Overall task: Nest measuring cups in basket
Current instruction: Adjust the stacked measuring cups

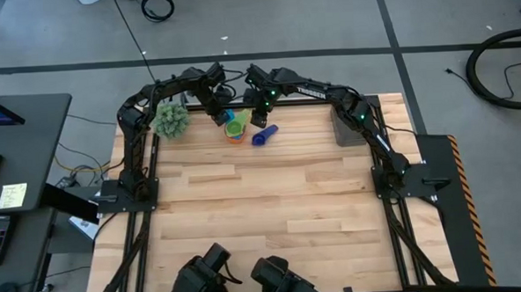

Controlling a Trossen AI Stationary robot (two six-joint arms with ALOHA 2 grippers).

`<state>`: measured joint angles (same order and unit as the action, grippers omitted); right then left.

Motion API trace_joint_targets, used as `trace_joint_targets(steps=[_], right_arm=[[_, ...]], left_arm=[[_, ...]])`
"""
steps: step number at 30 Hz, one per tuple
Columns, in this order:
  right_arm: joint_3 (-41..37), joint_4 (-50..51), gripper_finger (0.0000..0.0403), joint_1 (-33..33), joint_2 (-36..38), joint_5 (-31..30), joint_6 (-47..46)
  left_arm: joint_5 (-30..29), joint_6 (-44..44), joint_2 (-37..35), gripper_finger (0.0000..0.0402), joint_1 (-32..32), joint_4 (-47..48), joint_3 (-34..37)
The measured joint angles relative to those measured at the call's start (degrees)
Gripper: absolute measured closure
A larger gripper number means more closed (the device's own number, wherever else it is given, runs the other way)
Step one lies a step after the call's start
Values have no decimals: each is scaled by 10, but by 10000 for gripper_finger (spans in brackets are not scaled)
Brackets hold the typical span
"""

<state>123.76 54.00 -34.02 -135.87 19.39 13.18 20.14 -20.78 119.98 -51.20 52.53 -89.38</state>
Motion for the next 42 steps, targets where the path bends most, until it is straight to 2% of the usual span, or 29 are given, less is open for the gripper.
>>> trace_joint_targets(steps=[15,22,27,37,42], right_arm=[[-15,-99,281,-4,-1,41,0],[-1,-56,281,-13,0,30,-32],[-1,1,281,-23,-2,67,-99],[-3,-33,281,-15,-55,69,-106],[-3,-55,281,-13,-57,63,-93]], left_arm=[[14,0,0,395,1,-6,0],[15,5,0,395,1,-9,0],[15,5,0,395,1,-8,0],[15,5,0,395,0,-6,0],[20,-6,3,395,3,-3,0]])
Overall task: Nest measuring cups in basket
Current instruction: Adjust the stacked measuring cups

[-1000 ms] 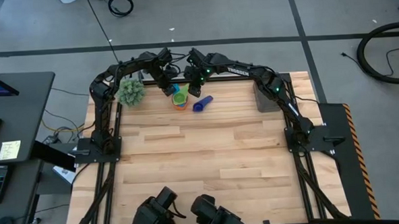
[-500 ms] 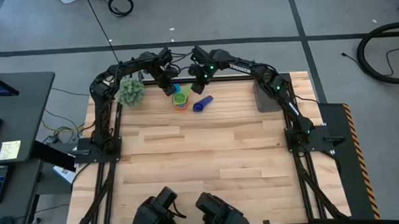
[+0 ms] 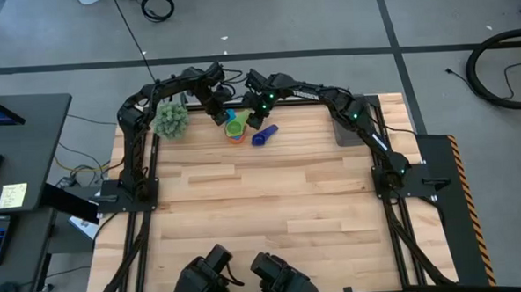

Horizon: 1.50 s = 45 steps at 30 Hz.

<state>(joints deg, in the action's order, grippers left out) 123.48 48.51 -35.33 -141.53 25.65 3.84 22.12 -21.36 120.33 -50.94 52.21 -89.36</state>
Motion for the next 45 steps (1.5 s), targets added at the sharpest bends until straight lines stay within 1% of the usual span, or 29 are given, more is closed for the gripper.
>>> trace_joint_targets(steps=[9,26,34,38,40,42,45], right_arm=[[9,-24,282,-8,1,8,4],[9,-85,282,-7,1,32,8],[8,-114,282,-5,1,41,8],[8,-111,282,-5,1,40,9],[8,-102,282,-5,3,41,15],[10,-86,282,-6,6,38,41],[33,-26,285,-7,11,21,102]], left_arm=[[5,-3,55,395,18,-2,0],[3,-24,58,395,32,-12,-1],[24,-25,60,395,32,-37,0],[22,-30,60,395,33,-38,0],[12,-33,60,395,33,-33,-1],[-1,-34,60,395,33,-25,-2],[-6,-34,60,395,27,-17,-2]])
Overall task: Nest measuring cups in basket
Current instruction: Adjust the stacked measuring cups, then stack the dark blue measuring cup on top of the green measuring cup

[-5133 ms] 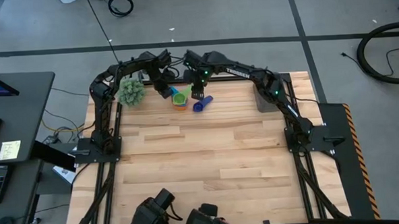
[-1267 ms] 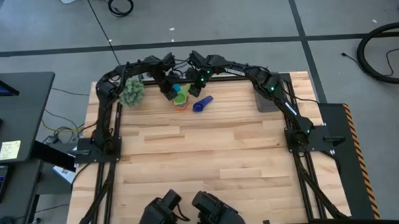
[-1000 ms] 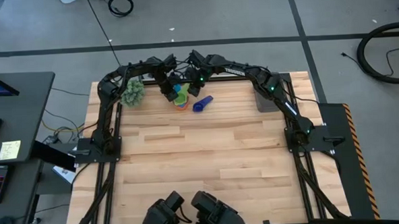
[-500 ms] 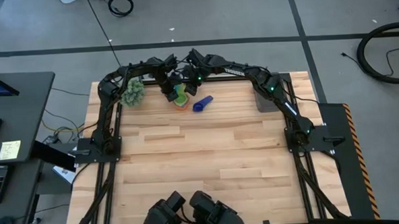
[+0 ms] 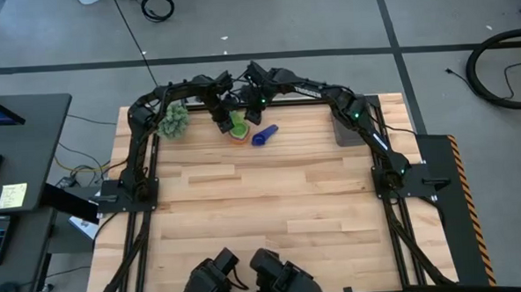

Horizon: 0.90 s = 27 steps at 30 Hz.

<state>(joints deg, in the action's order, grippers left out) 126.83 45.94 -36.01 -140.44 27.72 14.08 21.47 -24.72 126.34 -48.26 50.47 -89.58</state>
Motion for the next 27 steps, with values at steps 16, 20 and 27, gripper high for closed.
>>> trace_joint_targets(steps=[16,20,27], right_arm=[[70,303,296,57,9,-73,170],[59,283,288,75,8,-111,193],[59,266,284,89,9,-114,206]], left_arm=[[-24,-1,-47,395,-46,17,2],[-25,-1,-52,395,-56,23,2],[-27,-1,-61,395,-63,24,2]])
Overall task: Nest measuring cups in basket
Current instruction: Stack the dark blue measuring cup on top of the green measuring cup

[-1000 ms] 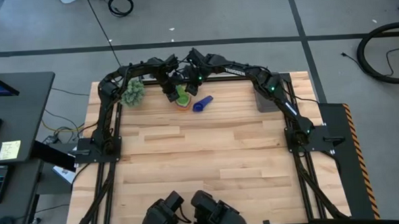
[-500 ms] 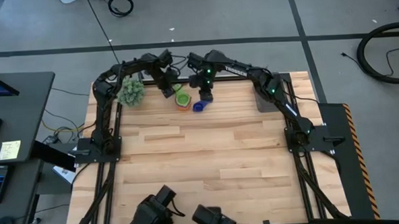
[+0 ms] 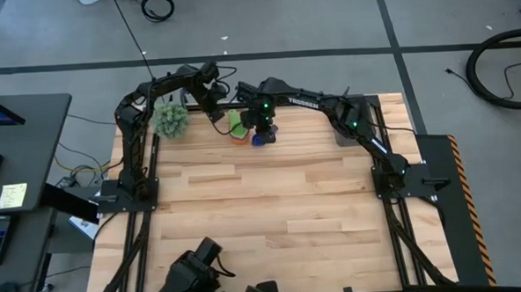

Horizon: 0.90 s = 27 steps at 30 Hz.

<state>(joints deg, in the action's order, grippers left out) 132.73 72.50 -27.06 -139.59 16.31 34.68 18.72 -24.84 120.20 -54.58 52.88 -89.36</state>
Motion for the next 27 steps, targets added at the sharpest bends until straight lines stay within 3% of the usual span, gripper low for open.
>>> trace_joint_targets(steps=[13,19,27], right_arm=[[-72,-46,284,9,-1,30,-37],[-86,-52,288,12,-1,-61,-11],[-86,-53,288,16,-1,-58,-39]], left_arm=[[-1,2,0,395,0,10,0],[-1,2,0,395,0,10,0],[-1,2,0,395,0,10,0]])
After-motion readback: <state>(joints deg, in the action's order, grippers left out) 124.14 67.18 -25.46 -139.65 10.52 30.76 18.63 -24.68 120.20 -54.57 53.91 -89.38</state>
